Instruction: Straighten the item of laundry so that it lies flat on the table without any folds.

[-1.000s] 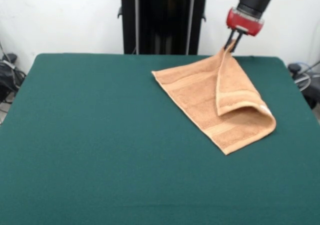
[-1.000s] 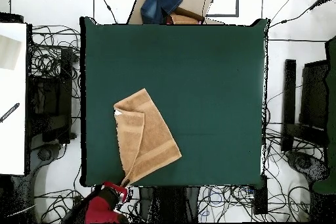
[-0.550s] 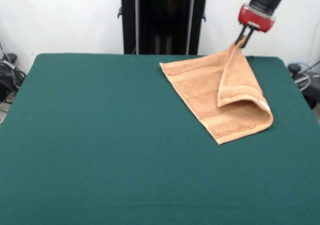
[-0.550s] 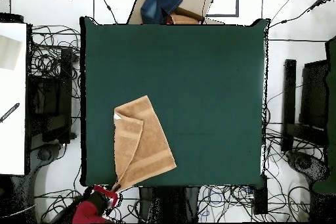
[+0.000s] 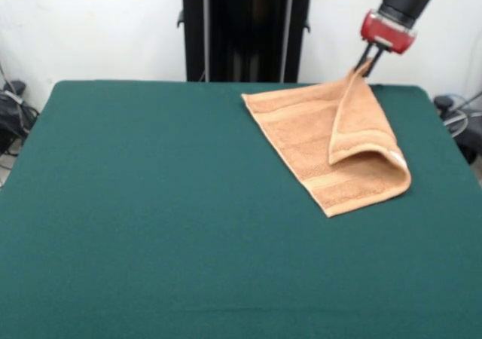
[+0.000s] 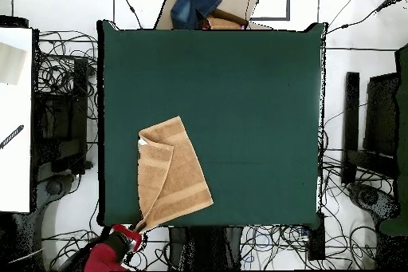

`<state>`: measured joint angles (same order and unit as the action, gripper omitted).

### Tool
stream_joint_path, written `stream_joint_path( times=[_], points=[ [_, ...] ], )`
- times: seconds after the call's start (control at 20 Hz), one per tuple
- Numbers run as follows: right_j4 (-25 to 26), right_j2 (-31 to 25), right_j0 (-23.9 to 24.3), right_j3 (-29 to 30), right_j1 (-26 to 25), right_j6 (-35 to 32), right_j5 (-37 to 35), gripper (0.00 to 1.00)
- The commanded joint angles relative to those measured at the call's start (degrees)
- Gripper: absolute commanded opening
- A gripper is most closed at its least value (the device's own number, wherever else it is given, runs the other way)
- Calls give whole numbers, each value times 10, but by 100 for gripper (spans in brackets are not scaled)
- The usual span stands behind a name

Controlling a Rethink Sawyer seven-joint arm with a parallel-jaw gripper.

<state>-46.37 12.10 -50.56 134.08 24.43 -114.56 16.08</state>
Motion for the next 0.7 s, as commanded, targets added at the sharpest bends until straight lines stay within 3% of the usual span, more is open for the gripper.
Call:
stream_joint_path(
  times=[0.05,0.2,0.25,0.4,0.55,0.7],
  points=[
    [-94,-4,-19,-68,-60,-162,49,0],
    [-91,-3,-19,-66,-65,-163,69,0],
    [-92,-3,-19,-66,-68,-157,76,100],
    [-118,7,-41,-69,-83,-143,86,100],
    [-196,15,-77,-74,-106,-117,94,100],
    [-173,17,-62,-79,-110,-121,106,100]
  ],
)
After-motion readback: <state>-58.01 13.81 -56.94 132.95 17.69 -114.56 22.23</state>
